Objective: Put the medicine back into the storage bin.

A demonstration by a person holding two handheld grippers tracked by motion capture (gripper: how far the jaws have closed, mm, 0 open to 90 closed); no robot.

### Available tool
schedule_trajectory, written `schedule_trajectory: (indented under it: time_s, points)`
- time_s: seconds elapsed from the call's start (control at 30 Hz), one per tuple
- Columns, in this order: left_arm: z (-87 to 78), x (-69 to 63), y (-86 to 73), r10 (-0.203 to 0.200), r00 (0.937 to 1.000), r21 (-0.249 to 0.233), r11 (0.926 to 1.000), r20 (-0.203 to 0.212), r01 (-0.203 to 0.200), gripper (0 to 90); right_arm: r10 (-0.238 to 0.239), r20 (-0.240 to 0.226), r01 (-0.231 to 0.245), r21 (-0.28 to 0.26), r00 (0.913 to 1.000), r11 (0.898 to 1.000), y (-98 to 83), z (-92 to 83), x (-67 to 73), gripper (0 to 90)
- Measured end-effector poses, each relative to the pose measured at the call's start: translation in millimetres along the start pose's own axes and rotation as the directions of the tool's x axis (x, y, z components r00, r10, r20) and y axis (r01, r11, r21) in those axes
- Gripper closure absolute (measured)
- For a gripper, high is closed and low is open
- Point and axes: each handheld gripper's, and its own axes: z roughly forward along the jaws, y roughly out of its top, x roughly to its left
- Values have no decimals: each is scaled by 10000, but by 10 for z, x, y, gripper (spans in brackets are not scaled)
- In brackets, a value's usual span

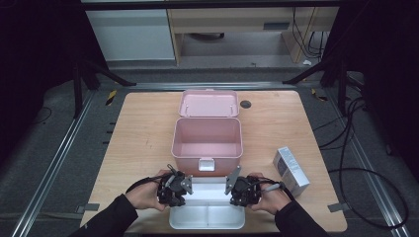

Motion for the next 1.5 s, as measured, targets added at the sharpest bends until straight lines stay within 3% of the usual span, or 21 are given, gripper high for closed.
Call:
schedule_trajectory:
  time_s: [0.17,0.27,0.4,0.47,0.57,0.7,0.77,0.9,0.97,1.03,1.1,1.13,1.17,1.2,1.23,1.3,1.37,1.4,1.43,1.47,1.5]
  points:
    - [22,-1,2,-16,9999,-5,10000,-154,16,856,-84,197,81,146,9998,9999,-9,45,0,861]
    - [-59,-5,-26,-164,9991,-293,9995,-380,153,805,22,348,-22,11,9994,10000,-14,21,14,792]
    - [-250,-19,-111,-760,9948,-1147,9911,-680,678,699,562,667,-514,-717,9962,9961,-26,-125,16,702]
    - [-347,-21,-179,-1048,9918,-1477,9846,-728,932,657,1067,868,-959,-1201,9905,9881,-46,-228,5,695]
    - [-462,8,-288,-1572,9811,-1920,9722,-1129,1337,580,1697,1318,-1489,-1542,9766,9768,-96,-368,-25,657]
    - [-555,86,-443,-2373,9558,-2543,9484,-1734,1893,475,2647,1891,-2266,-2008,9456,9531,-187,-510,-83,600]
    - [-575,135,-515,-2971,9349,-2822,9297,-1942,2368,429,3116,2029,-2666,-2210,9283,9381,-230,-578,-112,577]
    - [-579,227,-666,-4160,8833,-3406,8800,-2161,3311,371,4080,2444,-3401,-2764,8797,8989,-317,-726,-175,493]
    - [-566,259,-738,-4731,8504,-3714,8505,-2304,3725,357,4491,2557,-3694,-3050,8561,8778,-371,-804,-209,480]
    - [-536,283,-798,-5157,8235,-3946,8254,-2364,4037,331,4907,2671,-3950,-3407,8294,8532,-422,-881,-240,467]
    - [-501,325,-859,-5626,7900,-4112,7977,-2438,4412,309,5306,2792,-4222,-3658,8003,8294,-463,-951,-273,445]
    - [-491,340,-879,-5776,7785,-4132,7889,-2457,4549,300,5511,2946,-4356,-3759,7807,8179,-491,-991,-293,444]
    - [-475,360,-910,-5995,7612,-4241,7734,-2474,4713,296,5634,3055,-4452,-3782,7676,8116,-508,-1013,-301,438]
    - [-469,371,-929,-6107,7512,-4286,7657,-2504,4795,292,5843,3129,-4623,-3853,7488,7987,-541,-1045,-318,427]
    - [-462,390,-958,-6324,7323,-4349,7503,-2525,4979,287,5975,3134,-4718,-3934,7380,7891,-563,-1062,-326,423]
    - [-458,413,-1000,-6538,7109,-4489,7333,-2593,5106,278,6287,3260,-4942,-4091,7060,7671,-627,-1106,-350,400]
    - [-459,432,-1043,-6815,6786,-4652,7115,-2740,5267,275,6506,3467,-5081,-4205,6757,7517,-689,-1141,-371,378]
    - [-459,437,-1056,-6873,6712,-4723,7061,-2776,5276,274,6649,3605,-5206,-4230,6542,7416,-728,-1163,-384,366]
    - [-462,443,-1075,-7000,6581,-4820,6938,-2771,5350,274,6669,3716,-5226,-4216,6459,7410,-753,-1174,-392,361]
    - [-462,450,-1092,-7163,6422,-4910,6777,-2729,5473,273,6780,3733,-5314,-4273,6332,7315,-786,-1191,-399,354]
    - [-463,456,-1110,-7247,6331,-4995,6687,-2721,5508,271,6872,3754,-5364,-4351,6220,7232,-824,-1204,-411,344]
